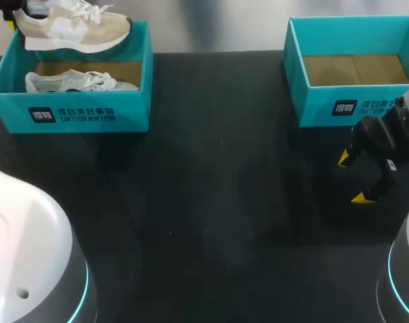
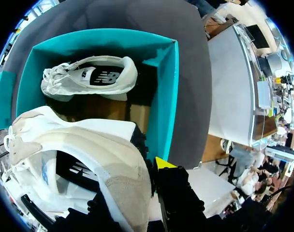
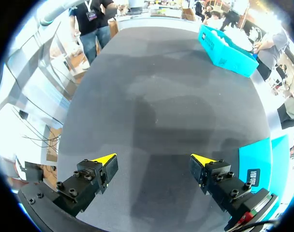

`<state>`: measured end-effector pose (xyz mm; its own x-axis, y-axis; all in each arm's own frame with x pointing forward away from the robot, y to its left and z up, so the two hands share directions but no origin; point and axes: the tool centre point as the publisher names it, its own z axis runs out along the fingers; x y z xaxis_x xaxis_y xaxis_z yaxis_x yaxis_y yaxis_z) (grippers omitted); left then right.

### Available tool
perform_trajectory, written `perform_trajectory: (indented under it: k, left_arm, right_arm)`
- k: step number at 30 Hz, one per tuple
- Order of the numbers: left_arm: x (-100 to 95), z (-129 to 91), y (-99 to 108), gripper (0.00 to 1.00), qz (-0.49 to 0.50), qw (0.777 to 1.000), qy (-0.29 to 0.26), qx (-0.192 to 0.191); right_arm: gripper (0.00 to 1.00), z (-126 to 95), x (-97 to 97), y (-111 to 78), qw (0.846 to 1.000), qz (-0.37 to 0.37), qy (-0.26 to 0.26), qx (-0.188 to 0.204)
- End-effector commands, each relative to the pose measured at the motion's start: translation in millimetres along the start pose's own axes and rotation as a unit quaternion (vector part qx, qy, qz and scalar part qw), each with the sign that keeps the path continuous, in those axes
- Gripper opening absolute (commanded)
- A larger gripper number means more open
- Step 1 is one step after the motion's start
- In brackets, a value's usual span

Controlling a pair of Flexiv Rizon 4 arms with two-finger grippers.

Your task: Take the shoe out of the shoebox, open the shoe tongue, remove and reinsert the insole, then place the shoe into the shoebox

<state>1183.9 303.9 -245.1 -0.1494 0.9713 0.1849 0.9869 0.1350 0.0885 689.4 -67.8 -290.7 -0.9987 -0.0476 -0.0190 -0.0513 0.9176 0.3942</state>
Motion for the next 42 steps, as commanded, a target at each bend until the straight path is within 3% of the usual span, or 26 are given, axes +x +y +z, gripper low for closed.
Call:
perform_trajectory:
  k: [1, 16, 30, 42]
  left_arm:
    - [-3.1, 8, 2, 0.0, 0.007, 1.0, 0.005, -0.001]
    - [-13.4, 42, -11, 0.0, 0.024, 1.0, 0.015, -0.011]
    - [-17.0, 53, 16, 0.0, 0.017, 1.0, 0.013, -0.013]
    - [-26.4, 71, 11, 0.0, 0.036, 0.999, 0.009, -0.01]
  right_arm:
    - [1.0, 0, 0.2, 0.7, 1.0, 0.0, 0.0, 0.002]
    - [1.0, 0, 0.2, 0.7, 1.0, 0.0, 0.0, 0.002]
    - [1.0, 0, 0.2, 0.7, 1.0, 0.0, 0.0, 0.002]
    - [1.0, 0, 0.2, 0.7, 1.0, 0.0, 0.0, 0.002]
